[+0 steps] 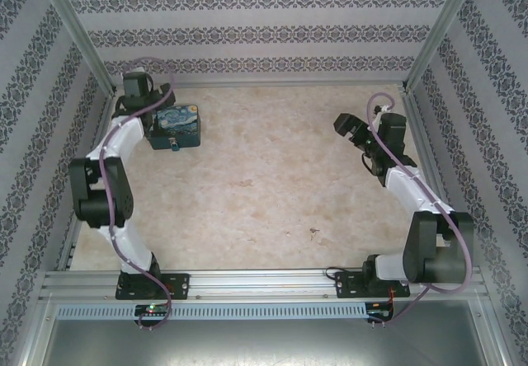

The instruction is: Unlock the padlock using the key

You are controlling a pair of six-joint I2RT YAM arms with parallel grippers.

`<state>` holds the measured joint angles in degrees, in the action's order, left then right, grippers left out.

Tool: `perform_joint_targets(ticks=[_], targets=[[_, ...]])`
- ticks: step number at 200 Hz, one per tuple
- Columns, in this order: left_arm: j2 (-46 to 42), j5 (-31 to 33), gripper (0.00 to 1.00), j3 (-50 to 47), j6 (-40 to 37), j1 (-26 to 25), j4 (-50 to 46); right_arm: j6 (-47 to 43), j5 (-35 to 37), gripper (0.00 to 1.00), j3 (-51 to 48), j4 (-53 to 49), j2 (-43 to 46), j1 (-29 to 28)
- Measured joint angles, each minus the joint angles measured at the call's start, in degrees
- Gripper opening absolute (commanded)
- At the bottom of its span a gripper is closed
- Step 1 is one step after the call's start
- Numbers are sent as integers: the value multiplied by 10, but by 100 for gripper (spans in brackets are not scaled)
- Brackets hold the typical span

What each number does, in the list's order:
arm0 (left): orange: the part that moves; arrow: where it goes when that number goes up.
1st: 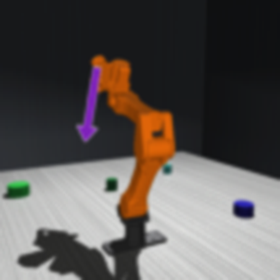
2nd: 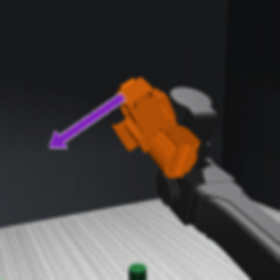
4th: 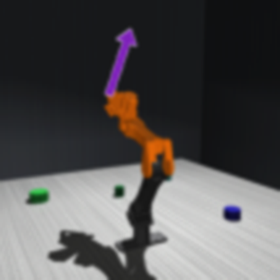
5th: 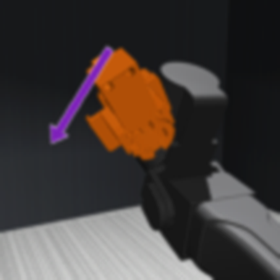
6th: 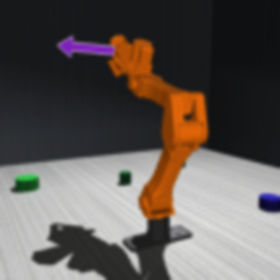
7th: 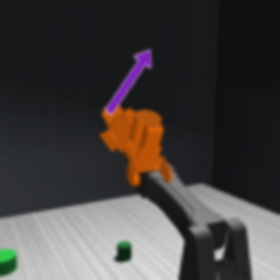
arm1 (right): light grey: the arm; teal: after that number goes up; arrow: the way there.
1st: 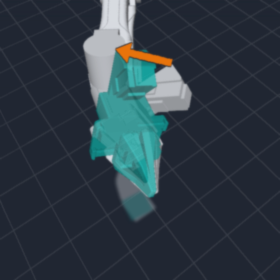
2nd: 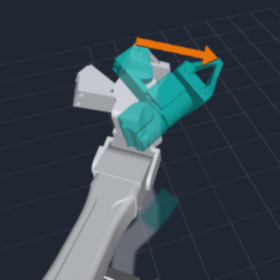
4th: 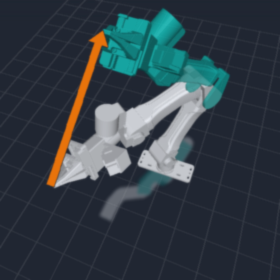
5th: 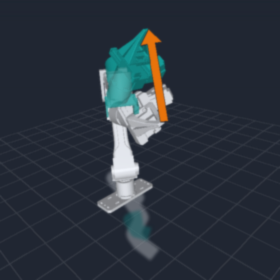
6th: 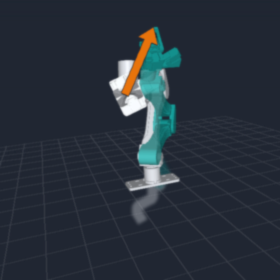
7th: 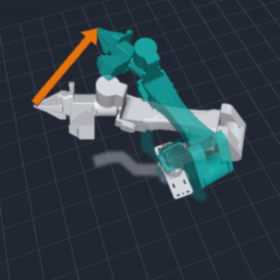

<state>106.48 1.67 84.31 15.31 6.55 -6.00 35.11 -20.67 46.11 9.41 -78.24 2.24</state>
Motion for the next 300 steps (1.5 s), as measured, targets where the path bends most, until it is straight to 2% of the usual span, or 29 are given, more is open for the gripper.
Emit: perform_joint_targets(ticks=[35, 82, 158, 184, 209, 259, 300], targets=[[120, -22, 100, 156, 15, 19, -100, 37, -63, 98, -17, -5, -5, -17], [215, -38, 100, 267, 17, 26, -189, 57, -82, 98, -47, -12, -2, -27], [247, -108, 100, 273, 17, 23, -214, 72, -82, 97, -57, -16, 24, -40], [230, -136, 100, 215, 22, 11, -184, 72, -72, 95, -57, -22, 24, -51], [177, -155, 100, 119, 41, -20, -135, 77, -62, 92, -57, -26, 24, -63], [30, -169, 100, -126, 124, -142, -12, 85, -63, 92, -56, -26, 11, -88], [-90, -127, 100, -306, 246, -252, 80, 85, -73, 89, -52, -39, -18, -141]])
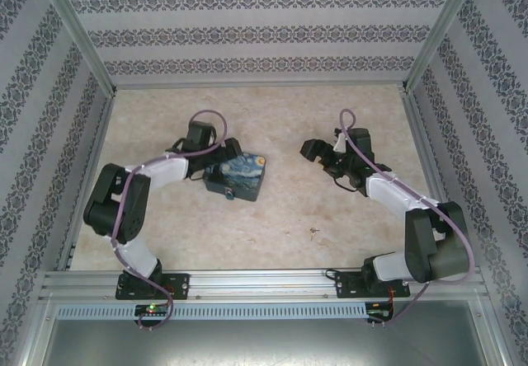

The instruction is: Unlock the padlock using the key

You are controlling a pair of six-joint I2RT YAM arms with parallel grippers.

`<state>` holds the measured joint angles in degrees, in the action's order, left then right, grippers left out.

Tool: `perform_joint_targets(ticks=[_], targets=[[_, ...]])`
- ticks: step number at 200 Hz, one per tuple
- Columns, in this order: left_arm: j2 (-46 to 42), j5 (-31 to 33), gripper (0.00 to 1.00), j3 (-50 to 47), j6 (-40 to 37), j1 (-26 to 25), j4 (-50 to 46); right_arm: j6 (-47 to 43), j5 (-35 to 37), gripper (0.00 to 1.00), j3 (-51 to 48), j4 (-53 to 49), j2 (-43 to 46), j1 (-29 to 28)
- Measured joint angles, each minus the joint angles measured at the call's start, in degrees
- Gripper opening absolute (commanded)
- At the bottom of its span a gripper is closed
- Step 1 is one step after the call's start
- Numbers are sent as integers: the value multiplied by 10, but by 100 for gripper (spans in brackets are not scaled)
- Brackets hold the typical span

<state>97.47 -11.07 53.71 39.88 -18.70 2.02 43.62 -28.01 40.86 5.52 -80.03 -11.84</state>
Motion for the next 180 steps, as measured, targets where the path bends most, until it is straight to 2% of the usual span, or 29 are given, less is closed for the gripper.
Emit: perform_joint_targets(ticks=[27, 67, 132, 180], targets=[[-60, 35, 99, -62, 55, -34, 9, 2, 0, 84, 0, -8, -12, -45], [-152, 87, 99, -73, 54, -33, -23, 16, 4, 77, -1, -11, -21, -108], [-224, 53, 100, -131, 52, -36, -29, 39, 31, 67, -9, -10, -34, -179], [-243, 31, 100, -171, 62, -69, -29, 51, 53, 60, -9, -10, -66, -215]])
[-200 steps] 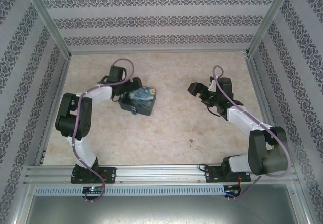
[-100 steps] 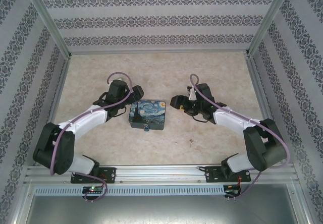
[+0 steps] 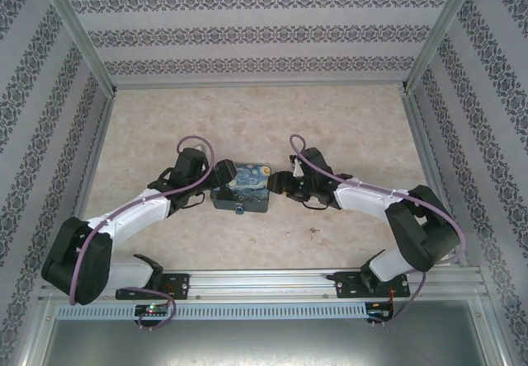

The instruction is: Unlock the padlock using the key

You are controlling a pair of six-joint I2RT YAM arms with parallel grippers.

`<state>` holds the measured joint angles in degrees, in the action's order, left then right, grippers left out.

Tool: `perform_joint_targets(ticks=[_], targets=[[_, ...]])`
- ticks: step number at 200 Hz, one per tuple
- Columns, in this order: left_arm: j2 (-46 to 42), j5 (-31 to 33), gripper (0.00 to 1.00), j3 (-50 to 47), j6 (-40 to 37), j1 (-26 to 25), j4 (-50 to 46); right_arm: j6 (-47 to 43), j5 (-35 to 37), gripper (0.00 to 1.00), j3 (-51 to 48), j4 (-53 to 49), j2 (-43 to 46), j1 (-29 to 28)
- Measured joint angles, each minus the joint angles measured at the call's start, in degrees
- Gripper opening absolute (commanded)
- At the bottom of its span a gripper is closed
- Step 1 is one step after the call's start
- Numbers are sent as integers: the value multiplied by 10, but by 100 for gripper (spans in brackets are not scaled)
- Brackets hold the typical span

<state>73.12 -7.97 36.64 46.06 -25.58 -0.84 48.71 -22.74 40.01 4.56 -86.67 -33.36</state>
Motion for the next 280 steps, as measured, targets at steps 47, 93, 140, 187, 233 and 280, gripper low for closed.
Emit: perform_joint_targets(ticks=[47, 93, 140, 187, 233, 280], targets=[[11, 1, 100, -3, 14, -26, 14, 12, 15, 49, 13, 14, -12, -2], [85, 2, 100, 23, 22, -48, 38, 22, 26, 42, 39, 18, -34, 13], [155, -9, 100, 91, 22, -52, 55, 28, 28, 41, 42, 20, -35, 62], [176, -12, 99, 113, 22, -52, 66, 38, 28, 54, 43, 21, -35, 80], [173, 3, 99, 113, 12, -56, 65, 30, 25, 88, 42, 12, -9, 98], [109, 31, 99, 112, -9, -43, 39, 15, 28, 81, 17, -29, 89, 130]])
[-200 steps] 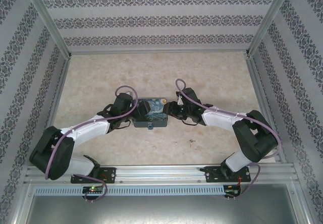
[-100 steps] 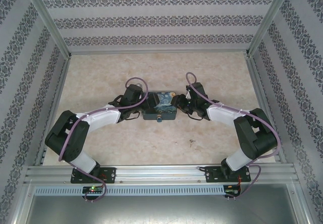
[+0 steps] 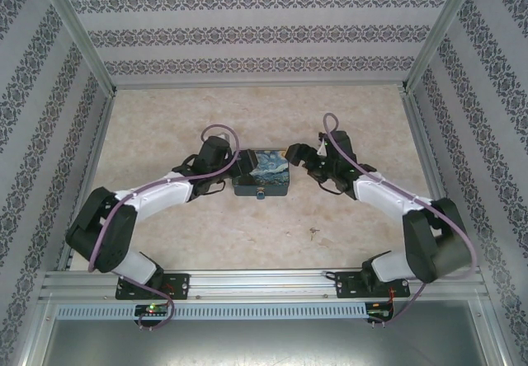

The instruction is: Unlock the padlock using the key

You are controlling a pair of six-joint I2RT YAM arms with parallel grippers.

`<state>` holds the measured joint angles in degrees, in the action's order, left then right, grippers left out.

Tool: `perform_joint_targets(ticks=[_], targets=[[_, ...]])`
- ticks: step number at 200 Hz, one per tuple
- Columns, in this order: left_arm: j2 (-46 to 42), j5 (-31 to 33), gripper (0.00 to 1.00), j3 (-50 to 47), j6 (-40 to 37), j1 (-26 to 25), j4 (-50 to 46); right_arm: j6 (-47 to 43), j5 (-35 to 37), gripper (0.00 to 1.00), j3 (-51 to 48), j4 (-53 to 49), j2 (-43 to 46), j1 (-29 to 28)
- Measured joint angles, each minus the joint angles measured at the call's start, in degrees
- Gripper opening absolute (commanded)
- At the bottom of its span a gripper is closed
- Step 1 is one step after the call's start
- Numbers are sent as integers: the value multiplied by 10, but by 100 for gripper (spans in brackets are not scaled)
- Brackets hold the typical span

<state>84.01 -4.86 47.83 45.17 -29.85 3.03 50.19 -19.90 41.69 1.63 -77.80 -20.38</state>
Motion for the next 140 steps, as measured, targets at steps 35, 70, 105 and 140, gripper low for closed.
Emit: perform_joint_targets(ticks=[35, 70, 105, 140], targets=[[-66, 20, 99, -12, -3, 10, -14, -12, 23, 70, -13, -99, 54, -9], [-94, 19, 99, -31, -1, 10, -26, -2, 84, 62, -39, -226, 124, -44], [-88, -12, 100, -34, 3, 10, -26, 46, 118, 57, -92, -310, 194, -58], [-62, -40, 100, -34, 4, 9, -26, 92, 132, 54, -104, -359, 199, -93]])
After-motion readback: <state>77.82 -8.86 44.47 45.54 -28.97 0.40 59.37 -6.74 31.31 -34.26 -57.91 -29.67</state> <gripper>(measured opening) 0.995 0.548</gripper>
